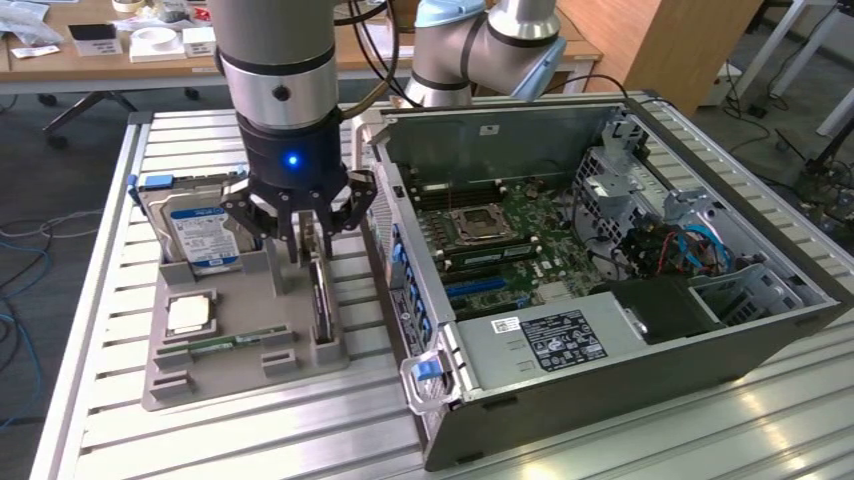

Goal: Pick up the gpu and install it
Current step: 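Pick up the gpu and move the gpu toward the slot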

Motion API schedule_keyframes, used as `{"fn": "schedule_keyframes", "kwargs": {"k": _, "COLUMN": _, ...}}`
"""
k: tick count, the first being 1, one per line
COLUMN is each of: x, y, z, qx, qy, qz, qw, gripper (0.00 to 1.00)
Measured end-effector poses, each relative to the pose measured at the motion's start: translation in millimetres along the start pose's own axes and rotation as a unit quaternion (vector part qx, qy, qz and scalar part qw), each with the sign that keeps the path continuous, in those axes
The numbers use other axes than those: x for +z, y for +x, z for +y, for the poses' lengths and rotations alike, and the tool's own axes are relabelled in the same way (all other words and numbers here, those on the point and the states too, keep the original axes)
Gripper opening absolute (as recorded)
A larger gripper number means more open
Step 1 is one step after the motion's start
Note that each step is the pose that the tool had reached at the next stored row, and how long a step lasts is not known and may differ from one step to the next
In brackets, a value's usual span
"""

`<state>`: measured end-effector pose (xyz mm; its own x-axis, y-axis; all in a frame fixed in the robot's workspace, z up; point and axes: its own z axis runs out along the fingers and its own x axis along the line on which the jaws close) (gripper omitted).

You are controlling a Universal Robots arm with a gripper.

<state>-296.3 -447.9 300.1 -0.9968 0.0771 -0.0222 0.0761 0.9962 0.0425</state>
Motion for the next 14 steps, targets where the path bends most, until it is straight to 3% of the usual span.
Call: {"fn": "schedule_keyframes", "kwargs": {"k": 14, "x": 12.5, "y": 0.3, "z": -0.6, "qx": 0.0, "qy": 0.0001, "qz": 0.0001, "qw": 1.0, "gripper": 0.42}}
